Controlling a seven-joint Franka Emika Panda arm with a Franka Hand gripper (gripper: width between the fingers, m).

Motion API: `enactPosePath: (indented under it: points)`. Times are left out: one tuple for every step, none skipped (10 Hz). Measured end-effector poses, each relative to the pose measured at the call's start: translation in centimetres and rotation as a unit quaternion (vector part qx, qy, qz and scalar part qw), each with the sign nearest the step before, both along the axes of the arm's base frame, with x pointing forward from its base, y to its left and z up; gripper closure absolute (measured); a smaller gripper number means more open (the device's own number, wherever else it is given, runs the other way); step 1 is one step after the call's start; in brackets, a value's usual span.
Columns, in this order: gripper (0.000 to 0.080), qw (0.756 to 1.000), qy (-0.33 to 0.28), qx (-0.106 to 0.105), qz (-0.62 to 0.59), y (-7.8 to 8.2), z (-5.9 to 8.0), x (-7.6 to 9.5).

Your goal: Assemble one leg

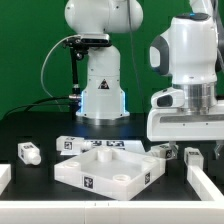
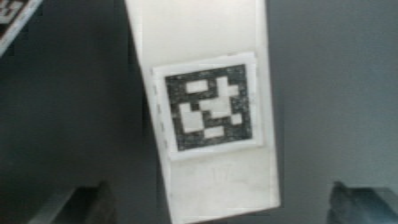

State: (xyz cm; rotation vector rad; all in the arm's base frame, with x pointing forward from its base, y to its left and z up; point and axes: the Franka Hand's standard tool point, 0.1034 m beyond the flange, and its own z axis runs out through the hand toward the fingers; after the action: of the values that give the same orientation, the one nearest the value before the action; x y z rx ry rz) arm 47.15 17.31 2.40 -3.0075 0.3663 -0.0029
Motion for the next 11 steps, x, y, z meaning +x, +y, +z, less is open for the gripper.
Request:
enactPosePath:
  points:
    - [0.0182, 1.000, 0.005, -0.002, 0.030, -0.6, 1.5, 0.1]
    - [0.0156, 0.998, 0.000, -0.001, 0.062, -2.1, 4.0, 0.9]
    - [0.0151, 0.996, -0.008, -0.001, 0.086, -3.7, 5.8, 1.7]
    - [0.0151, 0.990, -0.025, -0.003, 0.136, -5.3, 6.5, 2.6]
    - [0.0150, 0.985, -0.040, -0.006, 0.168, -6.6, 6.4, 3.2]
    - [0.0150, 0.985, -0.044, -0.007, 0.165, -6.4, 5.9, 3.2]
    - [0.0150, 0.985, -0.042, -0.006, 0.167, -6.2, 5.9, 3.1]
    - [0.0150, 0.985, -0.042, -0.006, 0.167, -6.3, 5.9, 3.1]
    - [0.0150, 0.985, -0.042, -0.006, 0.167, -6.3, 5.9, 3.1]
    - [0.0150, 0.985, -0.042, -0.007, 0.168, -6.7, 5.9, 3.1]
    - [0.0150, 0.983, -0.023, -0.004, 0.182, -9.0, 5.9, 3.0]
